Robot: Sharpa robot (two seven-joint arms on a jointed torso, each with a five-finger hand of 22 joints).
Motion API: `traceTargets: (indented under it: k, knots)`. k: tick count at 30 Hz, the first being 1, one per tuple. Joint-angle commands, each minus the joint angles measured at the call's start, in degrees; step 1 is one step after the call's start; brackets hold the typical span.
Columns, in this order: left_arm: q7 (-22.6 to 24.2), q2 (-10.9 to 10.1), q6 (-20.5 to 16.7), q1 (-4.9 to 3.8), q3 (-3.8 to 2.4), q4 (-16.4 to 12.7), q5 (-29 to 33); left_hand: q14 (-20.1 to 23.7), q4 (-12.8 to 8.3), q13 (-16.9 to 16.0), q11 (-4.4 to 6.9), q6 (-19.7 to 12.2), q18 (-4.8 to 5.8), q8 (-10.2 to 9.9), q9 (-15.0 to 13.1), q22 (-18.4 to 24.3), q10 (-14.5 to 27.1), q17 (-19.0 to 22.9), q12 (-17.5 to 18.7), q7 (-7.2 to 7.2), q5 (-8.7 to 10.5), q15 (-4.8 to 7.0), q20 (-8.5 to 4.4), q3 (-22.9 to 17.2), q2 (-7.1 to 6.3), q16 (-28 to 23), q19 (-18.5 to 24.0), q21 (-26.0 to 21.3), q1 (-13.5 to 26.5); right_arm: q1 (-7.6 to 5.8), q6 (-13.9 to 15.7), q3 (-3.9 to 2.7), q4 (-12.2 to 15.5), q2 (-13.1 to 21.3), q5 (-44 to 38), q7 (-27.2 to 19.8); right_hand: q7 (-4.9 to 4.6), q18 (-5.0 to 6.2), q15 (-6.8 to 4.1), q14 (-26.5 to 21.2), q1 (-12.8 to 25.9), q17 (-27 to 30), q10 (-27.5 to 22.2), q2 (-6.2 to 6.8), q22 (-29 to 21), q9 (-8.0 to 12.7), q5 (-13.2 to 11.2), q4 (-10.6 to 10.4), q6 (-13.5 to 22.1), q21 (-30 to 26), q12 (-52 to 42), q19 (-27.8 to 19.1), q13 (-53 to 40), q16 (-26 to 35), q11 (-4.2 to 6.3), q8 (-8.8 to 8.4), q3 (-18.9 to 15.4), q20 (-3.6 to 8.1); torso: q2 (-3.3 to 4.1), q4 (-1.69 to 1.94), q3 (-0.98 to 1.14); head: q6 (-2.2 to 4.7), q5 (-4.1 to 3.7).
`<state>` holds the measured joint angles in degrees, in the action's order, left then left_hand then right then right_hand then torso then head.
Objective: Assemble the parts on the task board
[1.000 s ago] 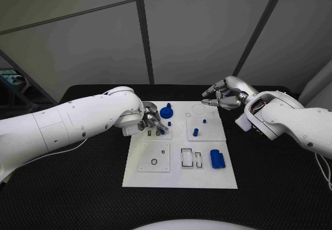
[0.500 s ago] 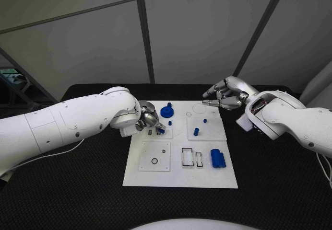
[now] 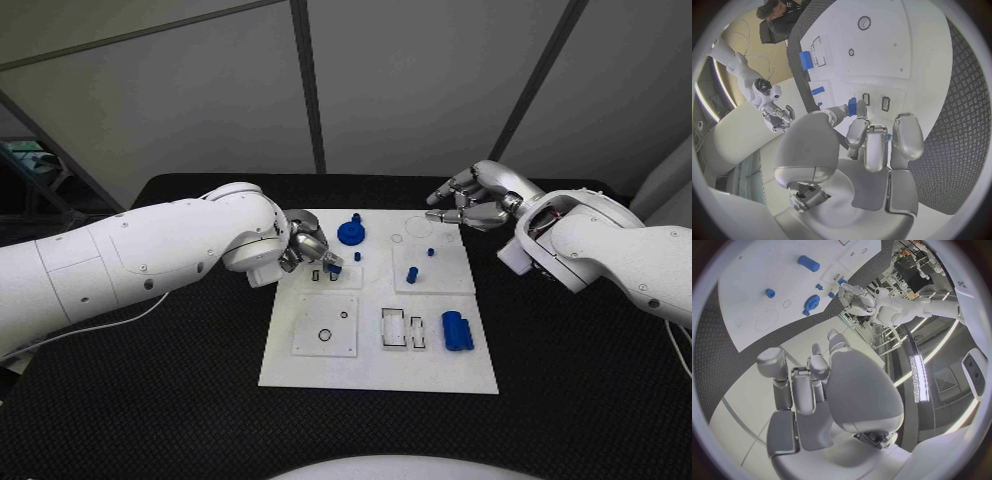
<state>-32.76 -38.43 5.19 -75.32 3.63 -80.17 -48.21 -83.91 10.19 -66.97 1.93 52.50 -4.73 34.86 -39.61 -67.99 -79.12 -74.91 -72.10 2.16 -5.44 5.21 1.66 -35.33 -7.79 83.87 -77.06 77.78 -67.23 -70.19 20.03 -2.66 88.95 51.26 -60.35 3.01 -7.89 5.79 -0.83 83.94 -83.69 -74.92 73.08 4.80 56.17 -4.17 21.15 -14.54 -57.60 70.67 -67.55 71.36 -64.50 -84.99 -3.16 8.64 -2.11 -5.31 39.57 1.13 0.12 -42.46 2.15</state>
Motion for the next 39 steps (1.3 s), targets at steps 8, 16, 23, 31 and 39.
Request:
traceTargets:
  k: [8, 16, 23, 31, 39]
  knots:
    - [0.20, 0.21, -2.82, 0.30, 0.04, -0.26, -5.80, -3.79, -8.02, 0.17, 0.06, -0.15, -0.06, 0.39, -0.27, -0.61, 0.09, -6.32, 0.27, -0.05, 0.35, -0.18, -0.12, -8.57, -0.40, -0.02, -0.16, 0.17, 0.70, -0.08, -0.11, -0.04, 0.13, -0.08, -2.87, -0.22, -0.11, 0.98, -0.28, 4.08, -0.08, -7.06, -0.31, -0.05, -0.24, 0.09, 0.24, 0.00, 0.46, -0.38, 0.50, -0.31, 0.18, 0.39, 0.09, 0.08, -0.26, 0.16, 0.08, -0.13, 0.05, -0.38, 0.25]
    - [-0.08, 0.48, -2.63, 0.72, 0.07, -0.27, -8.51, -3.80, -8.84, 0.25, 0.14, -0.05, 0.00, 0.65, -0.50, -1.00, -0.06, -6.36, 0.32, -0.12, 0.32, -0.10, -0.19, -9.72, -0.82, 0.00, -0.40, 0.37, 1.21, -0.08, 0.93, -0.04, 0.18, -0.16, -4.24, -0.95, -0.16, 1.37, -0.23, 3.84, 0.11, -6.14, -1.57, 0.17, -2.37, 0.13, 0.27, -0.19, 0.68, -1.75, 2.03, -1.52, 1.79, 1.06, 0.02, 0.05, -0.49, 0.11, 0.07, -0.14, 0.02, -0.52, 0.20]
    - [-0.32, 0.49, -1.63, 1.05, 0.08, -0.44, -9.27, -3.80, -9.25, 0.42, 0.17, -0.06, 0.03, 0.77, -0.62, -1.15, -0.07, -6.33, 0.44, -0.13, 0.34, -0.07, -0.23, -10.31, -1.03, -0.02, -0.49, 0.44, 1.47, -0.07, 2.12, -0.04, 0.28, -0.29, -4.52, -2.28, -0.14, 2.52, -0.19, 2.54, -0.32, -1.87, -4.17, 0.11, -8.91, 0.09, 0.30, -0.48, 0.66, -6.48, 5.59, -5.34, 5.53, 4.52, 0.04, 0.41, -0.51, 0.05, 0.10, -0.21, 0.05, -0.49, 0.26]
    - [-0.53, 0.91, -1.31, 1.28, 0.09, -0.19, -9.87, -3.80, -9.32, 0.26, 0.17, -0.03, 0.06, 0.83, -0.66, -1.29, -0.17, -6.36, 0.31, -0.14, 0.36, -0.07, -0.23, -10.42, -1.09, 0.00, -0.57, 0.51, 1.56, -0.06, 2.47, -0.04, 0.44, -0.39, -4.85, -2.60, -0.18, 2.65, -0.16, 2.36, -0.43, -1.35, -4.38, 0.15, -9.76, 0.12, 0.30, -0.49, 0.79, -7.18, 5.86, -5.86, 5.85, 4.99, 0.00, 0.40, -0.52, 0.02, 0.12, -0.14, 0.01, -0.61, 0.27]
    - [-0.45, 1.13, -0.35, 1.67, 0.09, 0.02, -10.02, -3.81, -9.39, 0.25, 0.19, 0.11, 0.13, 1.08, -0.81, -1.61, -0.26, -6.37, 0.27, -0.18, 0.38, -0.07, -0.24, -10.70, -1.11, 0.01, -0.76, 0.68, 1.88, -0.06, 2.53, -0.04, 0.42, -0.46, -5.75, -2.00, -0.19, 2.63, -0.14, 2.38, -0.36, -1.42, -4.29, 0.17, -9.69, 0.10, 0.30, -0.57, 0.75, -7.20, 5.76, -5.82, 5.76, 4.97, -0.01, 0.46, -0.57, 0.01, 0.10, -0.11, 0.05, -0.92, 0.22]
